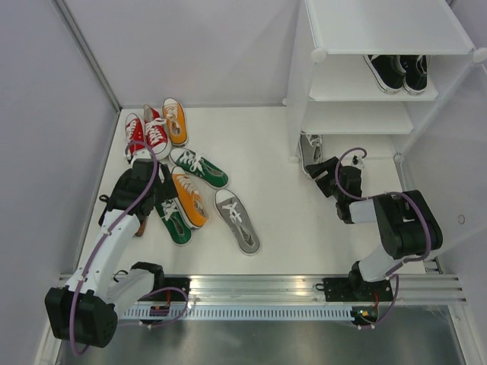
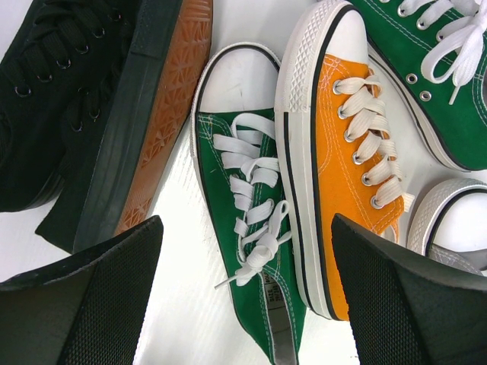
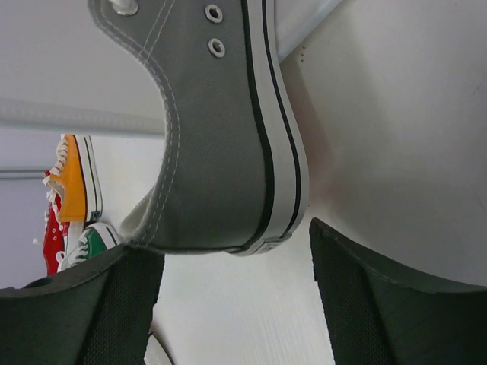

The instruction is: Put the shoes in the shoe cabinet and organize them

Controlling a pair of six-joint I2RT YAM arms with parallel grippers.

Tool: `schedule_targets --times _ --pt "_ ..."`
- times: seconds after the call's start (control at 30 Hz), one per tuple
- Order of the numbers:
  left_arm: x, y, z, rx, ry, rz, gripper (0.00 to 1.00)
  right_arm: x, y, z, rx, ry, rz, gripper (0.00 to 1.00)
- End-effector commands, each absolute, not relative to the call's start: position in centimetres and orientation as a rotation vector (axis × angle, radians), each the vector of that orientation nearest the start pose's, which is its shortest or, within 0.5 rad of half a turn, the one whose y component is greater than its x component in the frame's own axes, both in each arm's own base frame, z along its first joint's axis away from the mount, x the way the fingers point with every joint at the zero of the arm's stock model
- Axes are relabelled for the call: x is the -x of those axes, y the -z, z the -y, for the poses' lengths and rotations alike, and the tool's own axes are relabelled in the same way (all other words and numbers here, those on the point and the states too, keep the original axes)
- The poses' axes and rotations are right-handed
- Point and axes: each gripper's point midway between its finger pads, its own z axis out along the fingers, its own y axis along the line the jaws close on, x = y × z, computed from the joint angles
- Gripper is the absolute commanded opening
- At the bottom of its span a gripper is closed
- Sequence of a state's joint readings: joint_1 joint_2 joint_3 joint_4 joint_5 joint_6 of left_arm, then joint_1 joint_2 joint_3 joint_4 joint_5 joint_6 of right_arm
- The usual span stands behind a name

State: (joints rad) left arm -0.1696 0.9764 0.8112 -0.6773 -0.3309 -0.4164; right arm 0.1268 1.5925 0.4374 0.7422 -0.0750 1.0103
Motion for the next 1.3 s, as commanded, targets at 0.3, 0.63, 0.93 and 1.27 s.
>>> schedule_targets --times 0.3,0.63,0.93,1.27 --pt "-26.8 -14.8 0.2 0.407 -0.118 -2.289 0.94 -44.4 -9.8 -10.1 -0.708 -0.832 -1.764 0.35" --pt "-26.9 -14.4 0.3 0.402 -0.12 -2.305 0.94 -48.3 -11.1 -10.4 -0.624 -0.882 -1.754 0.06" --pt "-26.9 -14.4 0.3 0.402 -0.121 -2.308 0.94 -50.8 -11.4 -10.3 -0.731 -0.942 -1.696 0.12" --pt "-26.9 -14.2 0.3 0.404 -0.12 -2.312 0.94 -53.0 -12.0 -10.1 -0.817 -0.979 -1.644 0.3"
